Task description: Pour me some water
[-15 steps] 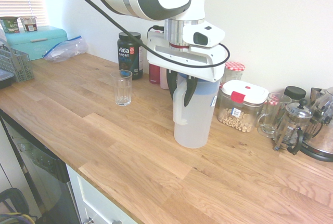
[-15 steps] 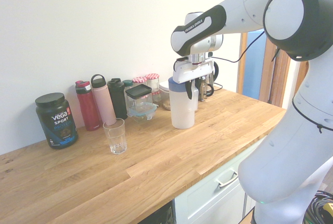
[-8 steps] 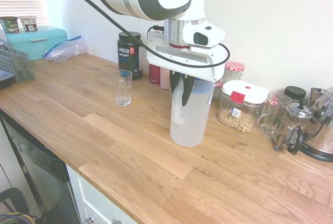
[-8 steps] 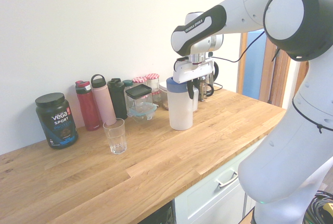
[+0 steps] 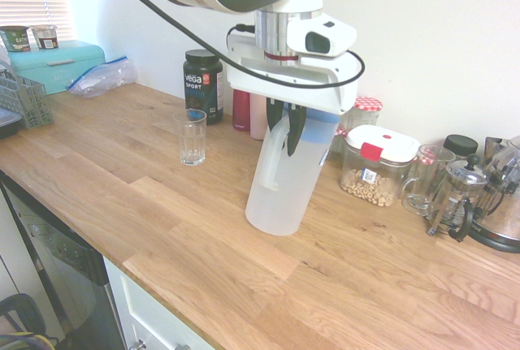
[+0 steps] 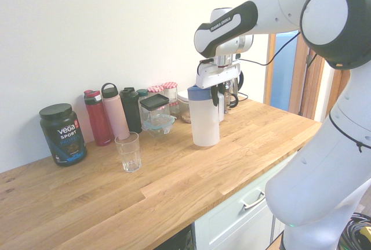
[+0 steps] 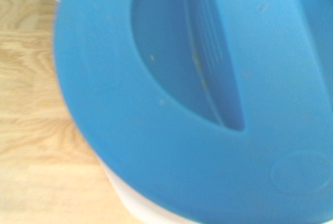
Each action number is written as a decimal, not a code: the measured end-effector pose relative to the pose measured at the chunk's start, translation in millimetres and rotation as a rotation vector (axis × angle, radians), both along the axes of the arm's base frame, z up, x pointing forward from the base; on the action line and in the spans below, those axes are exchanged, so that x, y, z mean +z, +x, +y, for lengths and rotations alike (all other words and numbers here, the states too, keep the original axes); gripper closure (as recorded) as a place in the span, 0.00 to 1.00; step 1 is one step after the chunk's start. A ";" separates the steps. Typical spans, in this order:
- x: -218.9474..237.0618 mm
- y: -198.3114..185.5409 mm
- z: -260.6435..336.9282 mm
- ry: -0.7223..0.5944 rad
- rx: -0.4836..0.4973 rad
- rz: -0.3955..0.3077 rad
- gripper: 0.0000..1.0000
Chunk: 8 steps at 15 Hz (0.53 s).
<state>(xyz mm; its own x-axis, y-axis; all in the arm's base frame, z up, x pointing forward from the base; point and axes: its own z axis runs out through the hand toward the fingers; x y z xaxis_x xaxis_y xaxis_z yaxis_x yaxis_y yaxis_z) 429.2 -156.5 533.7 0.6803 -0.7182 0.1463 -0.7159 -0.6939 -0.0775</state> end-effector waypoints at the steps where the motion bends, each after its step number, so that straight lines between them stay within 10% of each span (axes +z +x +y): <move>1: 9.0 -5.2 2.0 -0.003 0.009 -0.011 1.00; 8: 47.5 -16.0 64.0 -0.054 0.158 -0.046 1.00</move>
